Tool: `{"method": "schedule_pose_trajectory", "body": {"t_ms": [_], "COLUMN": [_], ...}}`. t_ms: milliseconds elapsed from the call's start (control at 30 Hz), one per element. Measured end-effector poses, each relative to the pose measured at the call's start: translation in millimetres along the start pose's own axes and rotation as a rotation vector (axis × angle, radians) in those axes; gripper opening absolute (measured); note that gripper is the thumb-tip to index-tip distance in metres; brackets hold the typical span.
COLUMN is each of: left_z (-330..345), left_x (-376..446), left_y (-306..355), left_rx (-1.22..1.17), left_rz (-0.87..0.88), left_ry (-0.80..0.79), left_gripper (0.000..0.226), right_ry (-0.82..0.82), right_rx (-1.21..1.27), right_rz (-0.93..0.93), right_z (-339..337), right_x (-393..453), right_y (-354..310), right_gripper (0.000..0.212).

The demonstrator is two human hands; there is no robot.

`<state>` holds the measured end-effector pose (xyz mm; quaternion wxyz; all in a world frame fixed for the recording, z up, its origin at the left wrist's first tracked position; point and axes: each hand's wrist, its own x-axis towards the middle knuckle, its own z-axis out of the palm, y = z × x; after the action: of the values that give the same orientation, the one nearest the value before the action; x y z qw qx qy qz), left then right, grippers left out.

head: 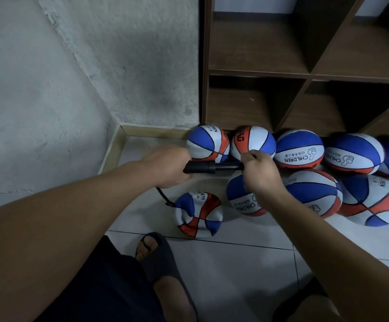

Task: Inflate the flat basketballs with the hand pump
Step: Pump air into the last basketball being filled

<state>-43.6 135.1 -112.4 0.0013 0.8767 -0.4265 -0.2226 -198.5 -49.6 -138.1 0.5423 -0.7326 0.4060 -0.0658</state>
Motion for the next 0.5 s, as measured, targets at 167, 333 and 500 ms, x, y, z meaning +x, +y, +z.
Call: {"method": "schedule_pose_trajectory", "body": {"t_ms": [167, 333, 500], "left_z": [0.7, 8.5, 9.4], "left_x": [-0.1, 2.6, 6.7], "left_y": [16.0, 22.1, 17.9], "left_rx": [0.065, 0.138, 0.145], "left_rz": [0.046, 0.069, 0.121], "left_ry": [0.02, 0.017, 0.049], "left_gripper": [0.033, 0.027, 0.024], "right_ry": [-0.048, -0.076, -0.078], "right_rx": [0.01, 0.069, 0.095], "right_rz": [-0.021, -0.011, 0.02], "right_z": [15.4, 24.5, 21.5], "right_x": [-15.2, -26.1, -23.0], "right_y": [-3.6, 4.8, 8.5], "right_gripper": [0.035, 0.038, 0.037]}}
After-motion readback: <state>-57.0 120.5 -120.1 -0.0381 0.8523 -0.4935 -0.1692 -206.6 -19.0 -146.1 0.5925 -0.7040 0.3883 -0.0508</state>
